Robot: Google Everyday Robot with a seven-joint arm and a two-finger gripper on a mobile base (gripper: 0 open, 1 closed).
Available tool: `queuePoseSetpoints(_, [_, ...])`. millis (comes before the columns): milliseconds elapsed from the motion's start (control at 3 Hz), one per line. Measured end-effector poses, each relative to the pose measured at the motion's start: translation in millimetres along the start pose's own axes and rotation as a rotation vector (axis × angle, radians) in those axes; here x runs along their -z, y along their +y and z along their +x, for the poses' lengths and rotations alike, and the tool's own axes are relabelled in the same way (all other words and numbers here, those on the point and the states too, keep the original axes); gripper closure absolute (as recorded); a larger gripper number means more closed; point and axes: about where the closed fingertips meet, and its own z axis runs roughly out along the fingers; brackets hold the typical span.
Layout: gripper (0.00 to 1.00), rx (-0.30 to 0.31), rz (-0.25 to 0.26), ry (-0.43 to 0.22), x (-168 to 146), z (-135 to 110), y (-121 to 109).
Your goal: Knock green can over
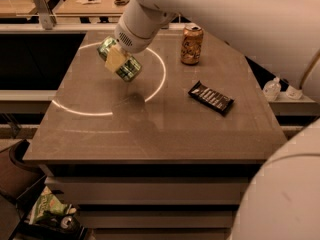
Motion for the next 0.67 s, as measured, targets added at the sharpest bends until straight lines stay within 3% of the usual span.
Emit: queuePoseSetpoints(667, [1.00,0.046,-0.153,0.185,-50.2,21.8,40.9])
